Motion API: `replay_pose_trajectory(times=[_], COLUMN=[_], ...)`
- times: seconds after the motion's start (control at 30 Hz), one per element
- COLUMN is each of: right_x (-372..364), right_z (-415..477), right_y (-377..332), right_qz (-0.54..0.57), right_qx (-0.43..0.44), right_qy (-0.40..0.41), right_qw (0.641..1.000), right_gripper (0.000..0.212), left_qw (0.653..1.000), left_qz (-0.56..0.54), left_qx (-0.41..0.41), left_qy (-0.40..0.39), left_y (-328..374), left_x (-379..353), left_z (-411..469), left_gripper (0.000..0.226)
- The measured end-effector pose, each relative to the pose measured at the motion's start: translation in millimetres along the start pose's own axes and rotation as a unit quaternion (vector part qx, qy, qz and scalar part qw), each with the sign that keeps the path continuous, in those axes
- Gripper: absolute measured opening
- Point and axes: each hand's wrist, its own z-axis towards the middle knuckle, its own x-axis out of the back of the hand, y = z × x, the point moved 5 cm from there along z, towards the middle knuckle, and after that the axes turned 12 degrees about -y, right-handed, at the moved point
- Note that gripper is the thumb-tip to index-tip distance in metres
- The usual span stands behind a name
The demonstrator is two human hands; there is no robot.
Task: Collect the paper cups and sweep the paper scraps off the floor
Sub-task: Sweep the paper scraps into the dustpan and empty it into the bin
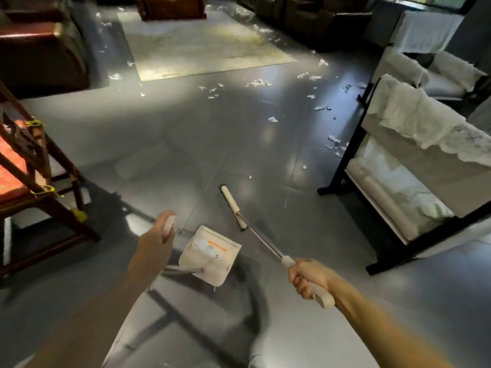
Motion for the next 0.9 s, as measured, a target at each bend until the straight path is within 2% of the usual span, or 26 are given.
replay_pose_trajectory(times=[0.1,0.3,0.5,0.63,0.7,0.83,0.9], right_x=[22,52,72,89,99,126,141], right_z=[28,90,149,176,187,211,228], right_y=[-45,-130,-207,-242,-255,-296,-323], right_qz=[0.002,-0.002,-0.003,0.013,-0.001,0.001,0.011], right_qx=[-0.012,-0.017,-0.018,-0.008,0.004,0.012,0.008], right_qy=[0.001,0.035,0.048,0.064,0.071,0.066,0.059], right_qw=[1.0,0.999,0.999,0.998,0.997,0.998,0.998], right_gripper=[0.017,0.02,0.02,0.041,0.044,0.039,0.026], left_qw=[1.0,0.998,0.998,0.998,0.997,0.996,0.995], left_qz=[-0.001,-0.045,-0.03,-0.016,-0.004,-0.003,0.007], left_qx=[0.01,0.02,0.013,-0.008,-0.016,-0.012,-0.012], left_qy=[0.002,-0.027,-0.05,-0.066,-0.073,-0.093,-0.098], left_y=[5,-6,-10,-1,2,7,12], left_x=[-5,-14,-17,-17,-18,-29,-36], left_z=[44,157,267,336,367,425,450], left_gripper=[0.029,0.027,0.029,0.027,0.025,0.026,0.025])
